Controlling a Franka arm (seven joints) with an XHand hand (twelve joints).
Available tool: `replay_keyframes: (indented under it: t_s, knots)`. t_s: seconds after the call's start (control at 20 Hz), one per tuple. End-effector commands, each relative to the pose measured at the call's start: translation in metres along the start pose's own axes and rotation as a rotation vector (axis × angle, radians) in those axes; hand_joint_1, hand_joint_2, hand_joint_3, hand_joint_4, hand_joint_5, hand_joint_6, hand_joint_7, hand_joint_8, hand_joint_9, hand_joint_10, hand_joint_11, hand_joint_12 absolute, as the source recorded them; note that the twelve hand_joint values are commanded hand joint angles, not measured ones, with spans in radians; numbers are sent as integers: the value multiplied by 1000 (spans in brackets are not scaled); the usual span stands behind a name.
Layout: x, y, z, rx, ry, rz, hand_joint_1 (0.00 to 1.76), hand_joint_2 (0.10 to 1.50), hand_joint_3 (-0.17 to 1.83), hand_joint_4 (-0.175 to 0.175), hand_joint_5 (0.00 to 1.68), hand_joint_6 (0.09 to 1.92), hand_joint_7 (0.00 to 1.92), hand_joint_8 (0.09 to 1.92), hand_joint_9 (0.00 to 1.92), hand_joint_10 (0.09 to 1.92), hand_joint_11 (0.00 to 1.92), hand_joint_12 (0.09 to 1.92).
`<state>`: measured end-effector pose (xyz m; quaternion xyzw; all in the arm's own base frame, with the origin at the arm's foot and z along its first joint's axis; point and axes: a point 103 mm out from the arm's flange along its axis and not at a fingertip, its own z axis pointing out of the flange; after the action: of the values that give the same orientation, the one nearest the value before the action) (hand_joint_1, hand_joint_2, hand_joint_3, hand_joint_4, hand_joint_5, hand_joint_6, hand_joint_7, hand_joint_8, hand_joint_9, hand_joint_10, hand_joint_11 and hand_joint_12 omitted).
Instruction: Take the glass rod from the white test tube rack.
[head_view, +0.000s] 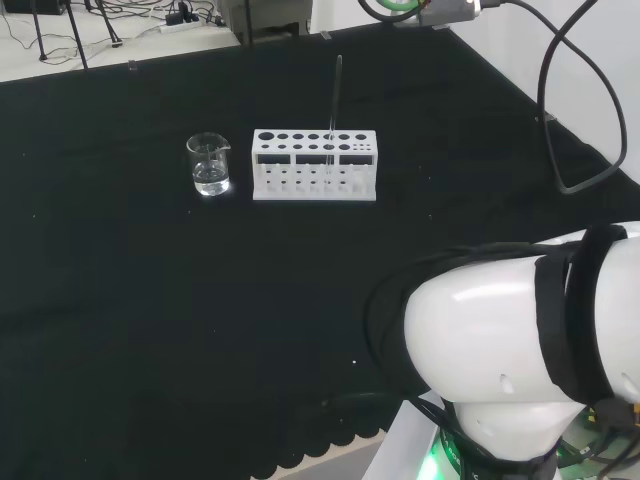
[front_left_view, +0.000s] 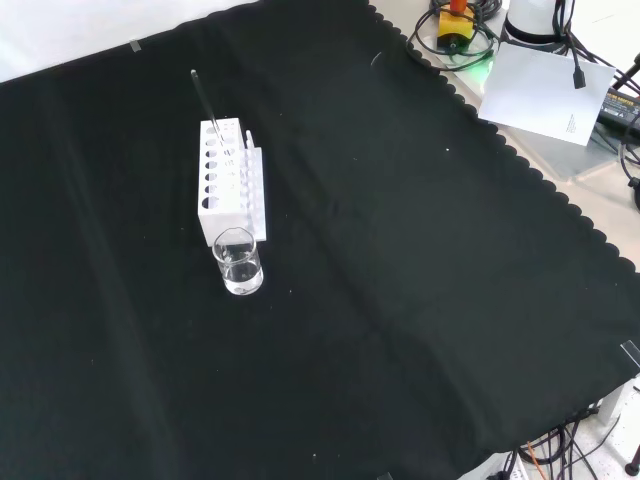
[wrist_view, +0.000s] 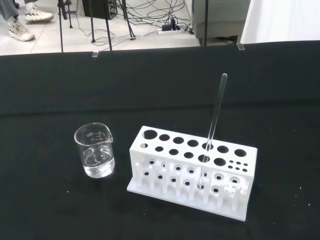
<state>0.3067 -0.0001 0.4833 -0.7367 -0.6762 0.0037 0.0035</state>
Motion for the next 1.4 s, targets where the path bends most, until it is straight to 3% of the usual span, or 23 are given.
replay_keyframes:
  t_s: [0.05, 0.4, 0.65, 1.4]
  knots:
    - [0, 0, 0, -8, -14, -1, 674, 822, 724, -110, 45, 87, 0, 365, 0, 641, 0, 1055]
    - [-1, 1, 3, -4, -10, 9, 665, 884, 615, -109, 57, 87, 0, 405, 0, 634, 0, 1082]
    - [-2, 6, 5, 3, -14, 15, 659, 896, 601, -110, 66, 87, 0, 490, 0, 726, 0, 1168]
    - [-8, 92, 19, 17, -39, 6, 639, 910, 606, -113, 99, 87, 0, 681, 52, 817, 0, 1268]
